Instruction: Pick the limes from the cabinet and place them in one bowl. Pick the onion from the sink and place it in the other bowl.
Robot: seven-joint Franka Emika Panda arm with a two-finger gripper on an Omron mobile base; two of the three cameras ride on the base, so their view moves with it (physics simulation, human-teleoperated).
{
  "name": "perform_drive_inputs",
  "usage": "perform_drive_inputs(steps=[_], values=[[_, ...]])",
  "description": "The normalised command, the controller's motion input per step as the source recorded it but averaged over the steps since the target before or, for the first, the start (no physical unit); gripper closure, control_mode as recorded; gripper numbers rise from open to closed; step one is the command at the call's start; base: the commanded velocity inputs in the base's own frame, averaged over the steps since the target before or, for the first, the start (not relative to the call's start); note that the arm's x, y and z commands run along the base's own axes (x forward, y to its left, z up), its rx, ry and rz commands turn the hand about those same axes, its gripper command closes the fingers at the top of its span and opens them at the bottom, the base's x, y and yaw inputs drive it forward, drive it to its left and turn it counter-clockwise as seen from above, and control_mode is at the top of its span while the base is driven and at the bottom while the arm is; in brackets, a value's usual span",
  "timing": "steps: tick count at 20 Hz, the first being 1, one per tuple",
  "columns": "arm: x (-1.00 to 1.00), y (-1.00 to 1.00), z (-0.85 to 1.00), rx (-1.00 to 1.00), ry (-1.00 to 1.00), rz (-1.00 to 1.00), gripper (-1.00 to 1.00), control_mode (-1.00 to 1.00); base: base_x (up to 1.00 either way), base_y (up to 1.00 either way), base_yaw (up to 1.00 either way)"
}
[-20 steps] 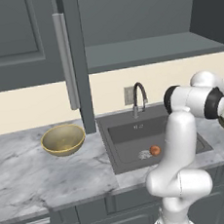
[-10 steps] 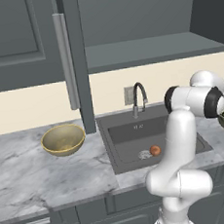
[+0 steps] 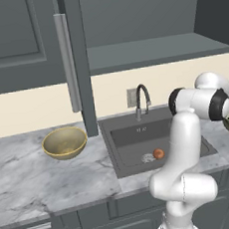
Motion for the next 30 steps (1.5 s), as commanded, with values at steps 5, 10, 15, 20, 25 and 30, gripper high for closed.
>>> perform_drive_inputs(steps=[5, 10, 15, 20, 25, 30], values=[[-0.09, 0.14, 0.02, 0.00, -0.04, 0.00, -1.00, -1.00, 0.00, 0.00, 0.00], [-0.08, 0.24, 0.10, -0.05, -0.08, 0.00, -1.00, -1.00, 0.00, 0.00, 0.00], [-0.10, 0.30, 0.17, -0.18, -0.09, 0.00, -1.00, -1.00, 0.00, 0.00, 0.00], [-0.11, 0.33, 0.22, -0.17, -0.01, 0.00, -1.00, -1.00, 0.00, 0.00, 0.00], [-0.15, 0.33, 0.31, -0.12, 0.00, 0.00, -1.00, -1.00, 0.00, 0.00, 0.00], [-0.21, 0.30, 0.35, -0.09, 0.00, 0.00, -1.00, -1.00, 0.00, 0.00, 0.00]])
